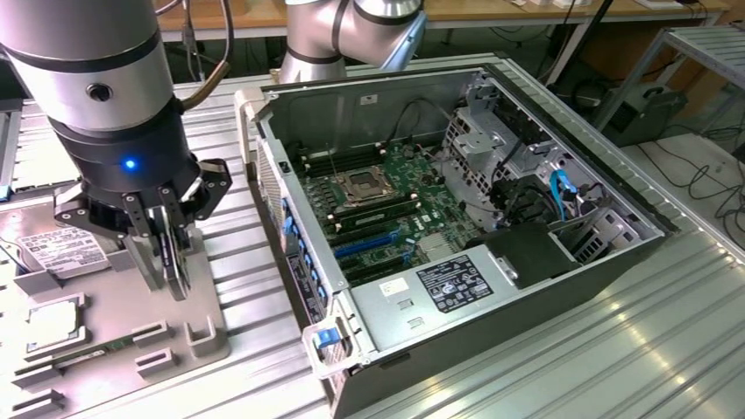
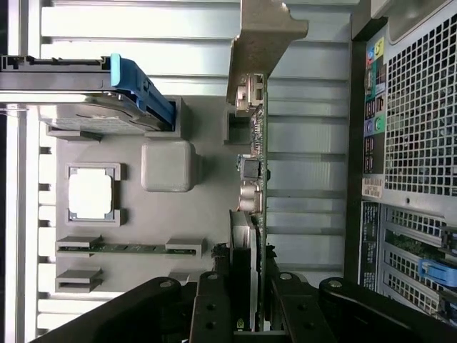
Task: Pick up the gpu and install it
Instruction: 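Pick up the gpu and move the gpu toward the slot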
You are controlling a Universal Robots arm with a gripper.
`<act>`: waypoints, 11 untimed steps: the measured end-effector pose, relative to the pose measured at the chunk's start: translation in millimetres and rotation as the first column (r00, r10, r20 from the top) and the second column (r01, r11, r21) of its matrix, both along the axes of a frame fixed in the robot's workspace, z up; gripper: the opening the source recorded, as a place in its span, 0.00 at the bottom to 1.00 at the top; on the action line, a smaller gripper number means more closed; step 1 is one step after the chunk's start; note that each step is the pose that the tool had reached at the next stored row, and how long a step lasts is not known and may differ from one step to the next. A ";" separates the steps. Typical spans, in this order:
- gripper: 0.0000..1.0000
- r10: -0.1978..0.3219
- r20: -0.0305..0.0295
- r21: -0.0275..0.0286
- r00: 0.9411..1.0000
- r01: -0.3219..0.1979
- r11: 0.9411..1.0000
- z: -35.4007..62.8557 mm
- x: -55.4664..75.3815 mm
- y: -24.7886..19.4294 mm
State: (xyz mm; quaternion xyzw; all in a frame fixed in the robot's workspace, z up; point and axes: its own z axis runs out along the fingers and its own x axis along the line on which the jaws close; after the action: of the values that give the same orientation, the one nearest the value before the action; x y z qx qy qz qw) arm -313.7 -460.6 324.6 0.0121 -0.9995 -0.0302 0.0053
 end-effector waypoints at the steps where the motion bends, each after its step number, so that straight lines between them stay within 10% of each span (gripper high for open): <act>1: 0.27 0.000 0.000 0.000 1.000 0.000 1.000 1.3 0.0 0.0; 11: 0.27 0.000 0.000 0.002 1.000 0.000 1.000 16.3 0.1 0.0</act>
State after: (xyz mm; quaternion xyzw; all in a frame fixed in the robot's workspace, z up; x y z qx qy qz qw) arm -313.6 -460.7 340.9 0.0121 -0.9994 -0.0313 0.0055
